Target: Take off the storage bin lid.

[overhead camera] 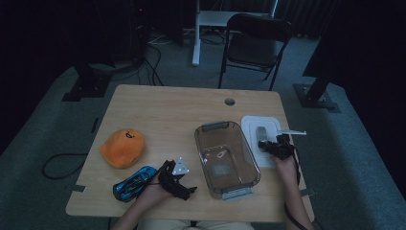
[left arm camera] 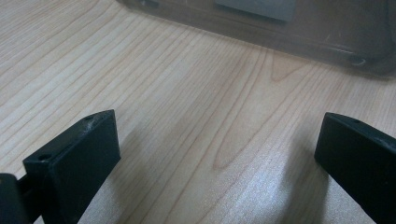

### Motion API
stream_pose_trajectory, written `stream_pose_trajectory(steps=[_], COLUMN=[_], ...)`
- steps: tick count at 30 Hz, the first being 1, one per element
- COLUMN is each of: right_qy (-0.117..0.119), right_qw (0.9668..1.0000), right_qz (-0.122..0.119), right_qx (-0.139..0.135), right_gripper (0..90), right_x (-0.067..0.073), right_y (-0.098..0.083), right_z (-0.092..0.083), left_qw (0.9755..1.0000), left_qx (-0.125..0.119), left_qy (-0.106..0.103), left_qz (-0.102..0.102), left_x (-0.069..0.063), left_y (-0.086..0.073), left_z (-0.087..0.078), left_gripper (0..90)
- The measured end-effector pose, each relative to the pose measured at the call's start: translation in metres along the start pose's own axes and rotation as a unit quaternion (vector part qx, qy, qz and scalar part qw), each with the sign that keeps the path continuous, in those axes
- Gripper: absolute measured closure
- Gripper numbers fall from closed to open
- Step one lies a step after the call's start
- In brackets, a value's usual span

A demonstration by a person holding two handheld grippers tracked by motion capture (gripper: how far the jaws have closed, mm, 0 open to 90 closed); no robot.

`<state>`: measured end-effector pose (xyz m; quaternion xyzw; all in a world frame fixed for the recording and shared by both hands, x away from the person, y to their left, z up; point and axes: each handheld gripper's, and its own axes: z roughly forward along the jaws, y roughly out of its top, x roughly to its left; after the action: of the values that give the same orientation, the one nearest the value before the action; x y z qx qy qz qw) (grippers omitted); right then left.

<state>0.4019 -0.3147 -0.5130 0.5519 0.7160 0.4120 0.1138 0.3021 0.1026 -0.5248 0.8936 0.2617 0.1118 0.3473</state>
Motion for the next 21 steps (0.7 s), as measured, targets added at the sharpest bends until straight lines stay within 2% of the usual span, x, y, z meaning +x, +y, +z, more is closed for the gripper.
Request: stream_pose_trajectory(steps=[6,10,16,19,21], right_qy=[-0.001,-0.015,-0.033,-0.044,-0.042], right_qw=[1.0,0.9997,0.9991,0.9985,0.9985], right_qz=[-0.003,-0.017,-0.025,-0.032,-0.032], right_qx=[0.003,-0.003,-0.005,-0.01,-0.013], right_gripper=[51.4,43.4,29.0,26.5,27.1], right_x=[0.0,0.005,0.006,0.009,0.01], right_y=[0.003,0.006,0.007,0.005,0.003], right_z=[-0.003,-0.013,-0.024,-0.03,-0.034], left_qw=[1.0,1.0,1.0,1.0,1.0], left_qx=[0.0,0.0,0.0,0.001,0.001], left_qy=[0.0,0.0,0.0,0.0,0.001], left_qz=[0.0,0.0,0.0,-0.001,-0.001], left_x=[0.0,0.0,0.0,0.0,0.0], left_y=[0.0,0.0,0.0,0.0,0.0], left_z=[0.0,0.0,0.0,0.0,0.0], left_gripper=[0.6,0.6,0.6,0.5,0.5])
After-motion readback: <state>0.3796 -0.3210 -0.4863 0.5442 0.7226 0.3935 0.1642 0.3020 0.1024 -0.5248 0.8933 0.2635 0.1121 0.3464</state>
